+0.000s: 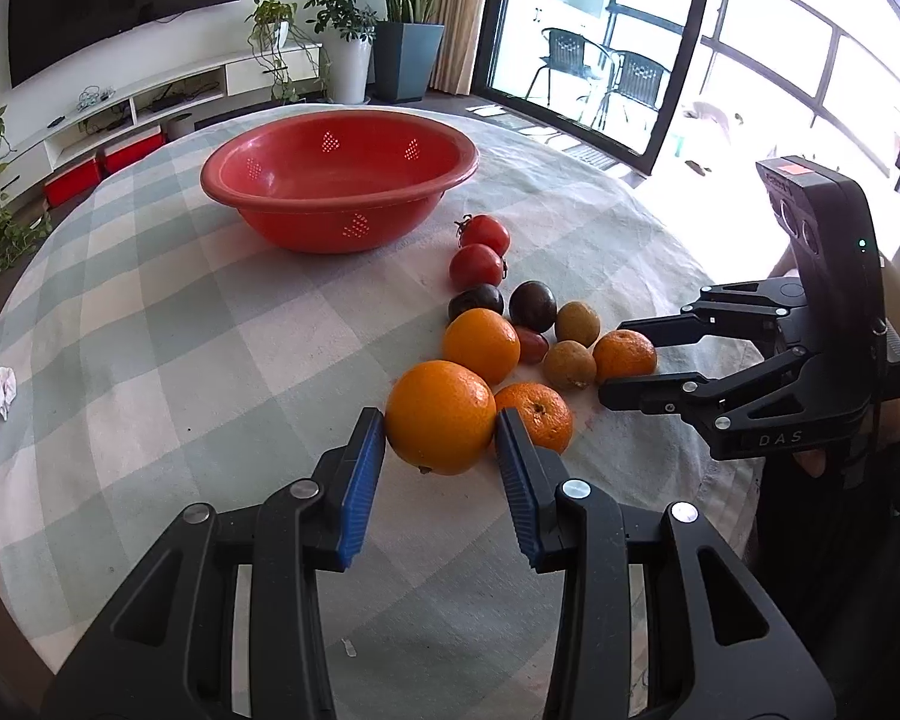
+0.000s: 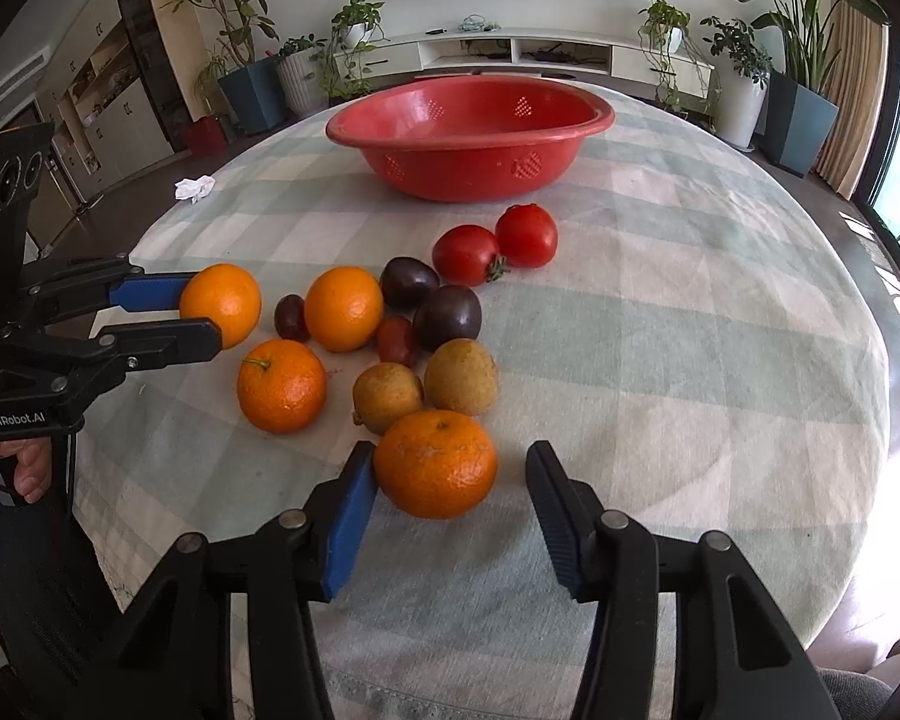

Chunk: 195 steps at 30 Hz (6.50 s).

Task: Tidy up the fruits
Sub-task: 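Close the left tool on a large orange while the right tool grasps another orange, then carry both oranges into the red bowl and open both tools, then withdraw both tools from the bowl back toward the fruit cluster, then close the left tool on an orange while the right tool grasps a brown round fruit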

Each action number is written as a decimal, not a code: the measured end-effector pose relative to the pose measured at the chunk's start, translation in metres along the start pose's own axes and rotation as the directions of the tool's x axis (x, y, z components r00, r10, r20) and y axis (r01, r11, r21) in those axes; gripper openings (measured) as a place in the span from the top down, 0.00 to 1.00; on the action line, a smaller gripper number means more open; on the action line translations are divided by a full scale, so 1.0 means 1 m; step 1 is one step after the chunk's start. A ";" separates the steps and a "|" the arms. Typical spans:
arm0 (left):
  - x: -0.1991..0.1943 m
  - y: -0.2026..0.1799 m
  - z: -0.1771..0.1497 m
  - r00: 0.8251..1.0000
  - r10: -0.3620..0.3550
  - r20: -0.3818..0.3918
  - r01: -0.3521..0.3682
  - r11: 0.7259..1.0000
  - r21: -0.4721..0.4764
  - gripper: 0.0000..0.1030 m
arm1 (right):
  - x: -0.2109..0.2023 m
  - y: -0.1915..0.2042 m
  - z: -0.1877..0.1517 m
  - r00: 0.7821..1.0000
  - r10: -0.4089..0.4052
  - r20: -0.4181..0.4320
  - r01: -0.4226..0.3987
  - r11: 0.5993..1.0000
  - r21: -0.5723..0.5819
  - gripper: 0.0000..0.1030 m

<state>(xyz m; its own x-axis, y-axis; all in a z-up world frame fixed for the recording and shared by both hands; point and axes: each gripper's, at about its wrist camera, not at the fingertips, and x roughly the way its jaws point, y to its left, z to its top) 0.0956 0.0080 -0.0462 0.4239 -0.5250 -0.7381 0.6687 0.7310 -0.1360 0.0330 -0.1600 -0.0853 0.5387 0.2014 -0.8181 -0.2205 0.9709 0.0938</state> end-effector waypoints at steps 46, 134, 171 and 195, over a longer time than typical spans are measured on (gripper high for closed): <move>0.086 0.095 0.174 0.974 0.220 -0.055 -0.227 0.960 -0.167 0.65 | 0.054 -0.057 0.208 0.998 0.005 0.069 -0.007 0.999 0.032 0.60; 0.038 -0.060 0.007 0.972 0.205 -0.111 -0.222 0.960 -0.168 0.50 | -0.083 -0.037 0.013 0.972 0.003 0.234 -0.041 0.987 0.158 0.25; 0.034 -0.052 -0.004 0.979 0.196 -0.059 -0.204 0.955 -0.216 0.64 | -0.059 -0.025 0.007 0.990 0.006 0.139 -0.028 0.987 0.157 0.30; 0.012 -0.034 -0.025 0.991 0.132 0.018 -0.122 0.955 -0.269 0.64 | 0.010 -0.028 0.032 0.996 0.095 -0.006 -0.091 0.969 0.228 0.61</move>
<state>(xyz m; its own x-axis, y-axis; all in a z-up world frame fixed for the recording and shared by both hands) 0.0623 -0.0123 -0.0667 0.5193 -0.4315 -0.7377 0.4228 0.8799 -0.2171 0.0711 -0.1814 -0.0782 0.5109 0.2916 -0.8087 -0.0773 0.9525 0.2946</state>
